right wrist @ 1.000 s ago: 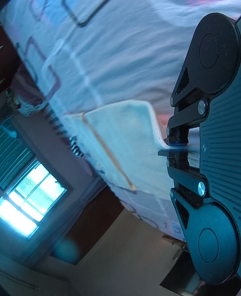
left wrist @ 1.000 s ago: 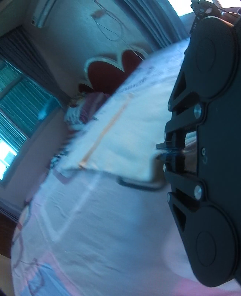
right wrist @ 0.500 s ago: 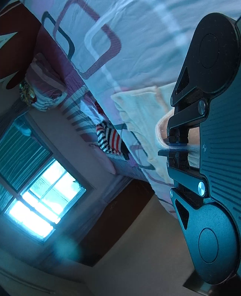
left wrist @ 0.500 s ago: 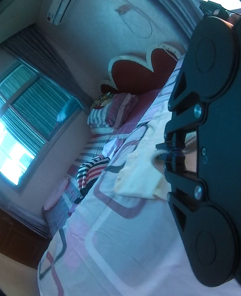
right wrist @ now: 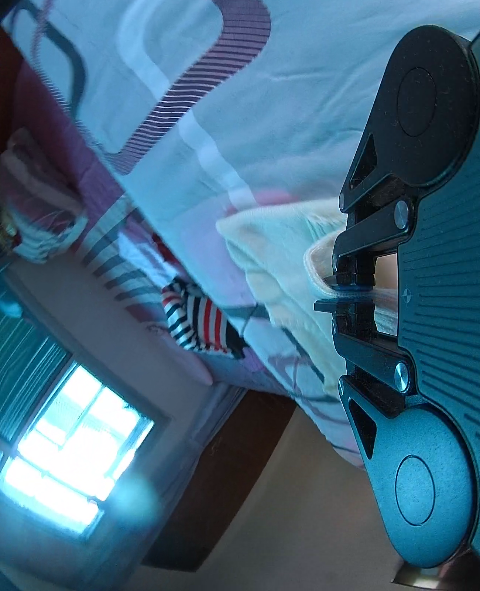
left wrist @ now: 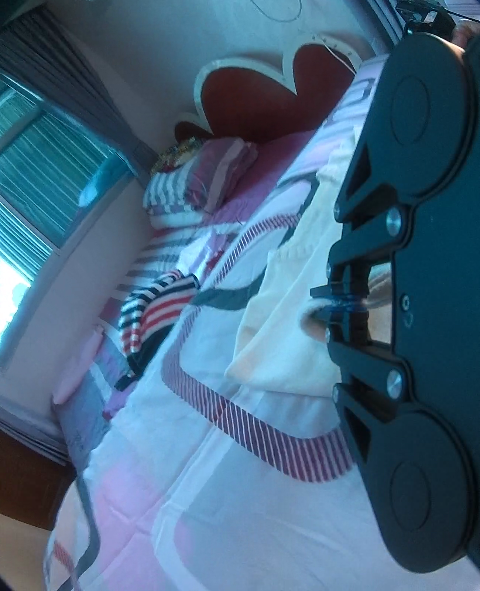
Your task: Fold small clothes
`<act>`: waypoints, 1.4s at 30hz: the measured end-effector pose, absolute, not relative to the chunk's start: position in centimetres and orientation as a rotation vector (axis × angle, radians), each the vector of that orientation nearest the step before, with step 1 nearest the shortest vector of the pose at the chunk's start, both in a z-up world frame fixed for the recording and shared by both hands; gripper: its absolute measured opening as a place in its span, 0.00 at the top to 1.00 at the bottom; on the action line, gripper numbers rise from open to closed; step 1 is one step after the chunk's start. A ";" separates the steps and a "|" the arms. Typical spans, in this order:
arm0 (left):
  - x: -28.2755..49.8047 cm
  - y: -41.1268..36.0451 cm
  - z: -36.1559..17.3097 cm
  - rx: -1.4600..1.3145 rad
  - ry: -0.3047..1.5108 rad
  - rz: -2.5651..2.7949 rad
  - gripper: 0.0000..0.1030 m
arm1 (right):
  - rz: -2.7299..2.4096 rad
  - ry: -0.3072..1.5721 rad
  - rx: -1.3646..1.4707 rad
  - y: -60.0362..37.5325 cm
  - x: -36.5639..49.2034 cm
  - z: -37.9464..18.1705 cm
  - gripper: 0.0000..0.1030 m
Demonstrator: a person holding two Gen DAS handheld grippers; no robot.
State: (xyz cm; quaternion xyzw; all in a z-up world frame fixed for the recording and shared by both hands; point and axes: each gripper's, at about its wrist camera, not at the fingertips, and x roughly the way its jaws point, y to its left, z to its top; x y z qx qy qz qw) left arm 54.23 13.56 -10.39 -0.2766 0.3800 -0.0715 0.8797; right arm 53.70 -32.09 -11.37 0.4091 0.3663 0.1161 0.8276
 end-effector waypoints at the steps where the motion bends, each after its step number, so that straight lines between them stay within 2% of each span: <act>1: 55.0 13.5 -10.8 -0.574 0.801 -0.158 0.96 | 0.252 0.775 0.872 -32.2 54.4 -12.0 0.97; 2: 55.7 13.6 -11.1 -0.574 0.807 -0.155 0.90 | 0.254 0.766 0.873 -32.4 55.0 -12.4 0.96; 3: 56.1 13.8 -11.3 -0.586 0.797 -0.150 0.79 | 0.246 0.767 0.875 -32.6 55.7 -12.8 0.94; 4: 56.2 14.1 -11.3 -0.599 0.773 -0.158 0.73 | 0.229 0.767 0.876 -32.8 56.2 -12.9 0.78; 5: 56.2 14.3 -11.2 -0.603 0.751 -0.159 0.58 | 0.214 0.751 0.861 -32.9 56.5 -12.9 0.52; 6: 56.1 14.6 -10.9 -0.599 0.728 -0.152 0.42 | 0.197 0.720 0.837 -33.1 56.6 -12.5 0.42; 7: 55.9 14.9 -10.6 -0.594 0.699 -0.147 0.35 | 0.182 0.685 0.817 -33.4 56.5 -12.1 0.38; 8: 55.7 15.2 -10.3 -0.585 0.678 -0.148 0.32 | 0.190 0.664 0.809 -33.7 56.4 -11.8 0.38; 10: 55.8 15.3 -10.1 -0.532 0.679 -0.182 0.38 | 0.223 0.662 0.776 -33.8 56.5 -11.3 0.38; 11: 56.0 15.1 -9.9 -0.484 0.698 -0.198 0.45 | 0.239 0.665 0.727 -33.3 56.6 -10.9 0.38; 16: 56.8 12.1 -9.7 -0.228 0.733 -0.259 0.46 | 0.289 0.705 0.494 -29.6 56.9 -11.1 0.41; 21: 58.3 10.0 -10.9 -0.109 0.788 -0.256 0.53 | 0.271 0.760 0.322 -26.3 57.6 -12.9 0.53; 25: 59.0 9.6 -11.5 -0.078 0.797 -0.255 0.57 | 0.271 0.772 0.254 -25.4 58.2 -14.0 0.70; 26: 59.2 9.7 -11.6 -0.078 0.802 -0.259 0.59 | 0.275 0.776 0.242 -25.2 58.3 -14.1 0.71; 28: 59.6 9.8 -11.7 -0.082 0.806 -0.262 0.70 | 0.283 0.777 0.228 -25.1 58.4 -14.2 0.76; 30: 59.6 9.7 -11.6 -0.074 0.795 -0.261 0.93 | 0.290 0.778 0.213 -25.1 58.6 -14.1 0.87; 31: 59.6 9.7 -11.6 -0.074 0.786 -0.262 0.96 | 0.292 0.774 0.199 -24.9 58.5 -14.2 0.96; 38: 58.4 9.7 -10.3 -0.096 0.612 -0.236 0.98 | 0.272 0.638 0.173 -25.5 57.7 -12.2 0.98; 42: 60.6 9.4 -9.7 -0.093 0.621 -0.216 0.97 | 0.274 0.590 0.129 -25.5 58.5 -11.7 0.98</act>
